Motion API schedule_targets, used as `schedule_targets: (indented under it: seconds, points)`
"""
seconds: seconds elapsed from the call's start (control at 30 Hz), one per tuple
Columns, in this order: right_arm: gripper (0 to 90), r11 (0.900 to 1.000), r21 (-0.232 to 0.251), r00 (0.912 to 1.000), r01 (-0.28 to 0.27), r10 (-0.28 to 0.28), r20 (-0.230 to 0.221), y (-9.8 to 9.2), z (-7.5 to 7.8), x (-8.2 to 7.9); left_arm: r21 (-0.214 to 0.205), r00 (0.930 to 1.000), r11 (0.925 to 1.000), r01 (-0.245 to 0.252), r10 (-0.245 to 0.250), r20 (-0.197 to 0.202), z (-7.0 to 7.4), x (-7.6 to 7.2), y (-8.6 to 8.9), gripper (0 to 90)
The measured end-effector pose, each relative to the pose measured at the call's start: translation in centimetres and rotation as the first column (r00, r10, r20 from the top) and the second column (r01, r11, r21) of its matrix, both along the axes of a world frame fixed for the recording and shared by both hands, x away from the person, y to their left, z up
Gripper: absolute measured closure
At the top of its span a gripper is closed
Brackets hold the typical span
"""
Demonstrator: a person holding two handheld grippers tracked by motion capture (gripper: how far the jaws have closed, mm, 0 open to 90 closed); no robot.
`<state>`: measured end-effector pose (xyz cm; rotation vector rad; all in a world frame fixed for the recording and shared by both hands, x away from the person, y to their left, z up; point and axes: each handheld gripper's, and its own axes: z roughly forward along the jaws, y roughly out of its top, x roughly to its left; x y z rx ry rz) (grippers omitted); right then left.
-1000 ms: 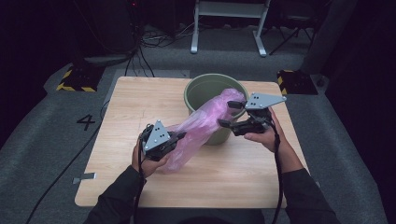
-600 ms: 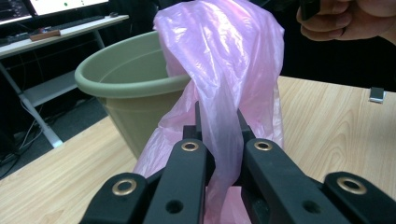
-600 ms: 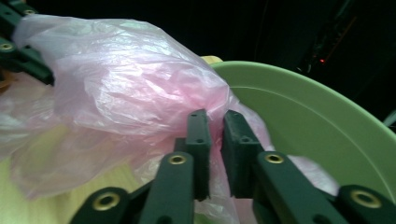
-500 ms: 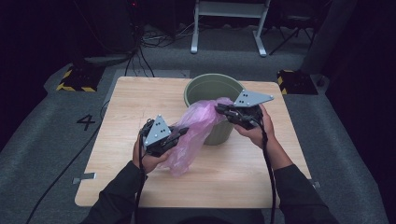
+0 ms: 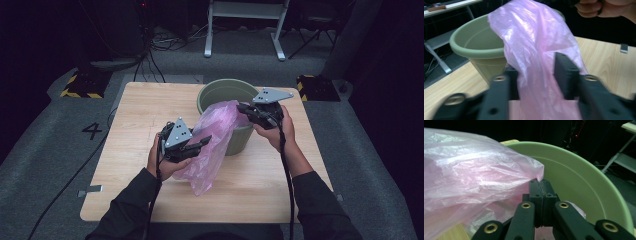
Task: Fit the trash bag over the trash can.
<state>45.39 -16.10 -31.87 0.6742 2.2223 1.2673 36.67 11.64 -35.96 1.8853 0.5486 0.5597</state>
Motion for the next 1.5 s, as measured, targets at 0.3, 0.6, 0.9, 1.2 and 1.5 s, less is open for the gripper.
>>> schedule_targets:
  seconds: [0.3,0.6,0.9,1.2,1.5]
  points:
    - [34.4,0.9744,0.097,0.9791,-0.203,0.204,0.002,0.0,0.6,-2.0,0.028,0.9999,0.9996,-0.011,0.011,0.005,-0.1,0.5,-0.1,86.1]
    - [31.3,0.9593,0.071,0.9617,-0.273,0.274,-0.002,0.8,0.6,-2.9,0.013,1.0,0.9999,-0.008,0.008,-0.003,0.1,1.2,-0.6,89.7]
    - [69.9,0.9601,-0.011,0.9601,-0.279,0.279,-0.019,1.9,0.0,-2.1,-0.003,1.0,1.0,-0.006,0.006,-0.004,1.1,1.8,-1.1,89.1]
    - [81.8,0.9761,0.02,0.9756,-0.217,0.217,-0.032,1.7,0.2,-1.2,-0.044,0.9995,0.9986,-0.028,0.027,-0.018,2.1,1.7,-0.2,37.2]
    - [81.1,0.9853,0.112,0.9901,-0.129,0.135,-0.041,-0.3,1.0,-0.2,-0.059,0.9994,0.9983,-0.001,-0.001,-0.034,2.2,0.6,2.5,28.3]
